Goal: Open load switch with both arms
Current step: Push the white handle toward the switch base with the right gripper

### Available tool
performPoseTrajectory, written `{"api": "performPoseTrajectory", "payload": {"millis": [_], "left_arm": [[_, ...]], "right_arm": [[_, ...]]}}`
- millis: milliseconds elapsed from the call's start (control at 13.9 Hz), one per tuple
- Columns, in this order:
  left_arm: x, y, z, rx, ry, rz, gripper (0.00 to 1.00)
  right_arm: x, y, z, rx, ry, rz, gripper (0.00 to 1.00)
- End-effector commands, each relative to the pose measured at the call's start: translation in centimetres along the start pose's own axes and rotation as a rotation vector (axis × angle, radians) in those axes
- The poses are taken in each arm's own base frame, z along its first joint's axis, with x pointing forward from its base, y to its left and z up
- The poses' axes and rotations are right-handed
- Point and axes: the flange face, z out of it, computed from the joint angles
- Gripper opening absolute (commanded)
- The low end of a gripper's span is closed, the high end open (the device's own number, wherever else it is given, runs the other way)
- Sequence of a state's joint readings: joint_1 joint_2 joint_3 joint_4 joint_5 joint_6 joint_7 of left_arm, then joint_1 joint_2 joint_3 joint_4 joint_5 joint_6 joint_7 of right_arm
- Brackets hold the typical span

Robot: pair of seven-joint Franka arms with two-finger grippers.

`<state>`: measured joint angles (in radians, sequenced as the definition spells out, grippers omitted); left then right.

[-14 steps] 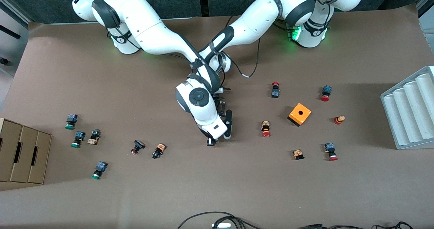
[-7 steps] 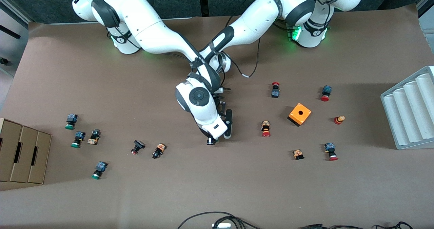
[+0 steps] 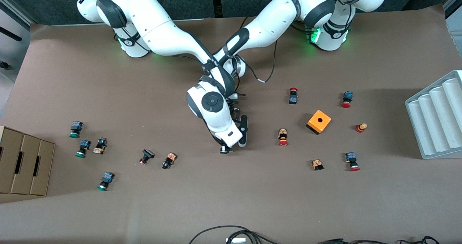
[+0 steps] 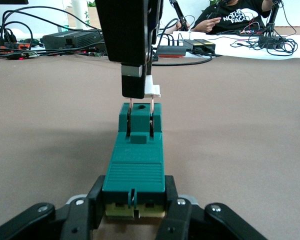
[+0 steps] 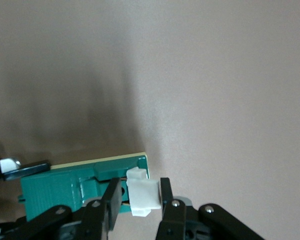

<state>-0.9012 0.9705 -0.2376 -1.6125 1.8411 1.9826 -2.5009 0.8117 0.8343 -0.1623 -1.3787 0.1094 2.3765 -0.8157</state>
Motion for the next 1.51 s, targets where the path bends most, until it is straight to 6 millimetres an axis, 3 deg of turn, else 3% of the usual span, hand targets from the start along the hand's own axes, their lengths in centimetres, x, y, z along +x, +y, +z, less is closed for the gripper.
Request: {"api": "performPoseTrajectory", "payload": {"millis": [0,1439], "left_arm": [[0.0,-0.5,0.9,0.009,0.02,0.023,0.48],[0.1,-0.4,0.9,0.009,0.021,0.022,0.48]], "right_arm": [[0.1,-2.9,0.7,0.068,-0.049,0.005,0.38],[-0.9,-3.5,-0.3,0.086,-0.062,0.01,0.38]]}}
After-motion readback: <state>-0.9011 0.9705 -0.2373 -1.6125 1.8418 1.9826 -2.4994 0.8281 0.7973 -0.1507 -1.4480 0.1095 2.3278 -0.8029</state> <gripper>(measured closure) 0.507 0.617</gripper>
